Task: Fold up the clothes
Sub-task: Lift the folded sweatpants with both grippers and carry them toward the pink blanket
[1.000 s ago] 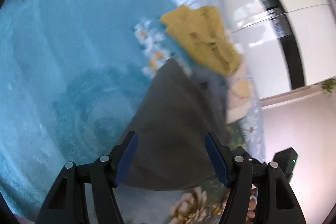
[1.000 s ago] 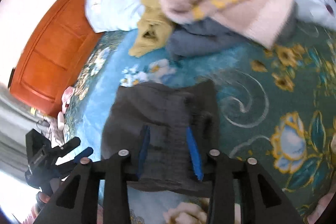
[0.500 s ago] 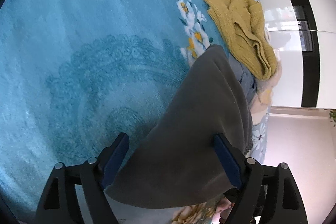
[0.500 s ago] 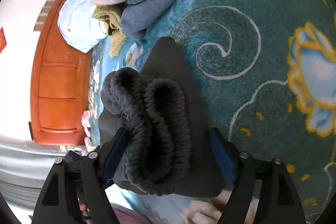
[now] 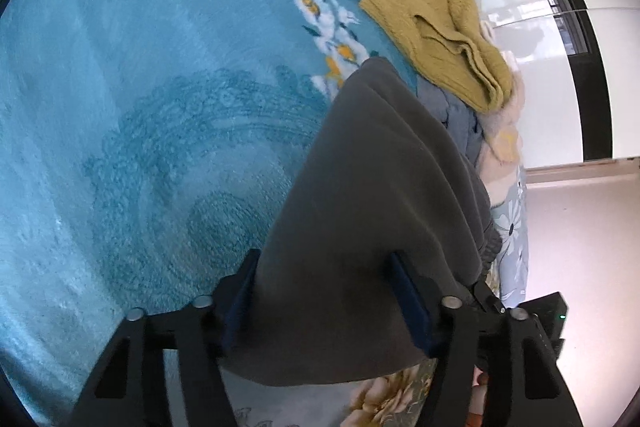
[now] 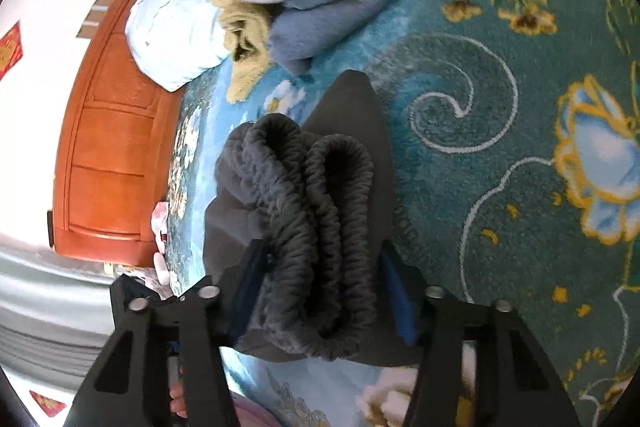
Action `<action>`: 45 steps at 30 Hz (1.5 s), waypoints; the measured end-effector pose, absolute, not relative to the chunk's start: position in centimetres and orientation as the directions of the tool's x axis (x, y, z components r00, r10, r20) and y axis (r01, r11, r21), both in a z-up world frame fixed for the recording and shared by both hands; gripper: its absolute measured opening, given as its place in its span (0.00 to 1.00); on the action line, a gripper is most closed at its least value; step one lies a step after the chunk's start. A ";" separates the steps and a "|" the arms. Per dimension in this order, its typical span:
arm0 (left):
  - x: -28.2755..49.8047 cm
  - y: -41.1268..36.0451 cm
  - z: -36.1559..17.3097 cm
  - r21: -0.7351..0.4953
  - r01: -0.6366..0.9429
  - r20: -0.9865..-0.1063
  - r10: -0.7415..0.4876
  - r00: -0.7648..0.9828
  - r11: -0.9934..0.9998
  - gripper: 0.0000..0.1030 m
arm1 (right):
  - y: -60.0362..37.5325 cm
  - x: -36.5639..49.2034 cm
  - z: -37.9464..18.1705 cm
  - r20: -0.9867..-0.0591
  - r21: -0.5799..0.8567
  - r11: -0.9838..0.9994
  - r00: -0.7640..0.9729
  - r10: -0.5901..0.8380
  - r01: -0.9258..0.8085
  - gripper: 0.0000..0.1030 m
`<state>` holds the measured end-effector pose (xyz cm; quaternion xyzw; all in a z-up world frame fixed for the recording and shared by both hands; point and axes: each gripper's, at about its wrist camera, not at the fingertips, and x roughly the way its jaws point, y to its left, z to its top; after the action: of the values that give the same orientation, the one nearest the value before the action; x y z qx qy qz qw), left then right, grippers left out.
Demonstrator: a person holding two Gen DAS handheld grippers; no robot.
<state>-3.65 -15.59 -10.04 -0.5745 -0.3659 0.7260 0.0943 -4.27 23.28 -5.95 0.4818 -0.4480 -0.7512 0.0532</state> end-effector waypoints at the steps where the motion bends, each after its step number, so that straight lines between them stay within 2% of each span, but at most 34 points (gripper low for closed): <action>1: -3.5 -15.4 -9.8 -0.640 0.283 -0.765 0.555 -0.328 -0.715 0.56 | 23.2 -4.0 -5.5 -0.674 0.724 -0.599 -0.532 -0.512 -0.342 0.50; 6: -2.9 -13.6 -8.1 -0.632 0.231 -0.767 0.553 -0.327 -0.740 0.50 | 22.7 -2.5 -2.4 -0.687 0.697 -0.648 -0.543 -0.483 -0.306 0.48; 13: -1.5 -8.2 -1.2 -0.698 0.000 -0.675 0.658 -0.333 -0.716 0.50 | 23.7 2.6 4.1 -0.681 0.659 -0.691 -0.627 -0.379 -0.298 0.48; 18: 0.1 -3.8 4.8 -0.732 -0.184 -0.588 0.744 -0.318 -0.656 0.50 | 25.1 9.2 10.9 -0.639 0.619 -0.723 -0.733 -0.235 -0.308 0.48; 25: 2.9 5.9 12.0 -0.654 -0.436 -0.583 0.779 -0.230 -0.618 0.50 | 30.0 18.2 17.2 -0.547 0.623 -0.688 -0.836 -0.043 -0.373 0.48; 31: 4.5 15.3 12.3 -0.659 -0.521 -0.578 0.808 -0.110 -0.542 0.50 | 36.2 23.6 17.2 -0.535 0.635 -0.634 -0.843 0.051 -0.441 0.48; 42: 7.7 30.5 7.2 -0.594 -0.628 -0.686 0.724 0.070 -0.502 0.50 | 46.9 32.4 12.3 -0.569 0.651 -0.501 -0.803 0.174 -0.570 0.48; 45: 8.3 33.4 5.1 -0.535 -0.680 -0.743 0.663 0.095 -0.502 0.50 | 48.8 34.6 9.7 -0.594 0.664 -0.440 -0.784 0.182 -0.605 0.48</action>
<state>8.26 33.37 5.06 -0.5462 0.0075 0.6728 0.4989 34.61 48.82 9.68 0.2242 -0.4714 -0.8183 -0.2406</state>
